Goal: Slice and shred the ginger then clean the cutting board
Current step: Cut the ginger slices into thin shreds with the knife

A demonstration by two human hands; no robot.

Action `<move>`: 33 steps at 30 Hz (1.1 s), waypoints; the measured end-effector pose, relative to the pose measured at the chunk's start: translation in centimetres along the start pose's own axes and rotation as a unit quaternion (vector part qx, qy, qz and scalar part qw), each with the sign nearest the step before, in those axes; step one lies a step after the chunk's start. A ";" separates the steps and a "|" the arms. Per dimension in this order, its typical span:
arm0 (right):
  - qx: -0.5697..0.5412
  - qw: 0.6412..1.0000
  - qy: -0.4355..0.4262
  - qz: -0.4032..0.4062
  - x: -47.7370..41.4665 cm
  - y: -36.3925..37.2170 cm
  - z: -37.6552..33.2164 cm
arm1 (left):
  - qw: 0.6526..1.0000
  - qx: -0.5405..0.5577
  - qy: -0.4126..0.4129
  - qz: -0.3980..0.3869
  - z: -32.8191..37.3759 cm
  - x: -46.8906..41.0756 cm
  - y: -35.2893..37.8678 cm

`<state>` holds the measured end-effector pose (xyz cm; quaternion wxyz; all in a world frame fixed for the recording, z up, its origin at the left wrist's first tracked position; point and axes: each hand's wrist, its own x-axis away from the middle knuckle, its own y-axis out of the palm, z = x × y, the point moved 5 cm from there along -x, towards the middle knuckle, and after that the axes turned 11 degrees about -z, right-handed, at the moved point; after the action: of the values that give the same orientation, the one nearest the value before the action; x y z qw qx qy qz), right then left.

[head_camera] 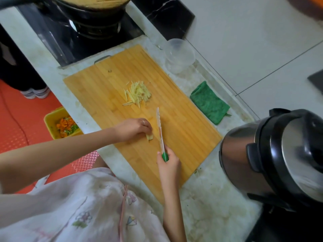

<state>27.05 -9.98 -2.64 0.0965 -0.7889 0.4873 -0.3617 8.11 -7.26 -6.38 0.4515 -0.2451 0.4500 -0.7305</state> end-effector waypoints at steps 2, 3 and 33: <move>0.005 1.000 0.005 -0.019 0.2 -0.1 0.3 | 1.000 0.018 0.005 -0.005 -0.1 0.3 0.3; 0.010 1.000 0.005 -0.029 0.3 -0.1 0.4 | 1.000 0.024 0.005 -0.007 0.0 0.5 0.5; 0.026 0.997 -0.001 -0.072 0.4 -0.6 0.6 | 0.972 0.142 -0.183 0.040 0.2 1.0 0.6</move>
<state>27.99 -10.10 -2.57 0.0913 -0.8196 0.4196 -0.3793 7.99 -8.35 -6.87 0.5851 -0.2897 0.2604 -0.7112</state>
